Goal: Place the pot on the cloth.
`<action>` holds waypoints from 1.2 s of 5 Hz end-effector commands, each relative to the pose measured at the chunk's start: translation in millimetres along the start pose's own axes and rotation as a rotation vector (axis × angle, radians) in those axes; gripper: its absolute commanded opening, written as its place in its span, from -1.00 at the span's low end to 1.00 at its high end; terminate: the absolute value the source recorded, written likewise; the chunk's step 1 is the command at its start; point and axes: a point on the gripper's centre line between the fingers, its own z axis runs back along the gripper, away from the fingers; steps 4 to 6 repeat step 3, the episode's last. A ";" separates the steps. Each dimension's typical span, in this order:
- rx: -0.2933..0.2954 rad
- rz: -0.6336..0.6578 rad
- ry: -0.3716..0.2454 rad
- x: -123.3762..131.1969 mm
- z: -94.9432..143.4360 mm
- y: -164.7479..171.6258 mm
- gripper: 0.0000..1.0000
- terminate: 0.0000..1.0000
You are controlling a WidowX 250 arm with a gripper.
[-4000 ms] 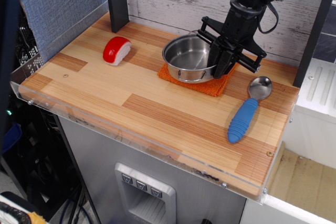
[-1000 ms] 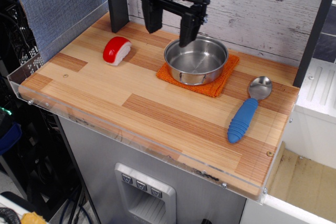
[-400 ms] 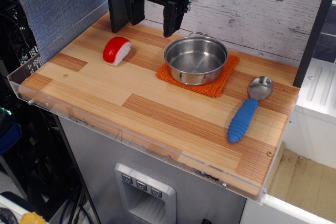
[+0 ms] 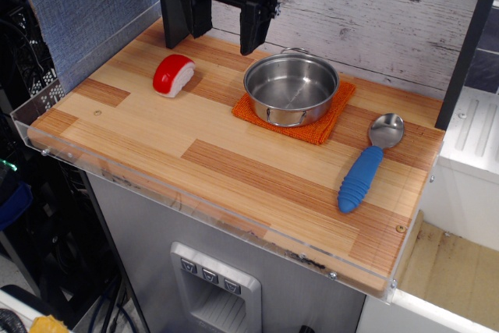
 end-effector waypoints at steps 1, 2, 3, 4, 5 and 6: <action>0.032 -0.022 -0.063 -0.9 19.5 7.7 1.00 -1.00; 0.032 -0.022 -0.063 -0.9 19.5 7.7 1.00 -1.00; 0.032 -0.022 -0.063 -0.9 19.5 7.7 1.00 1.00; 0.032 -0.022 -0.063 -0.9 19.5 7.7 1.00 1.00; 0.032 -0.022 -0.063 -0.9 19.5 7.7 1.00 1.00; 0.032 -0.022 -0.063 -0.9 19.5 7.7 1.00 1.00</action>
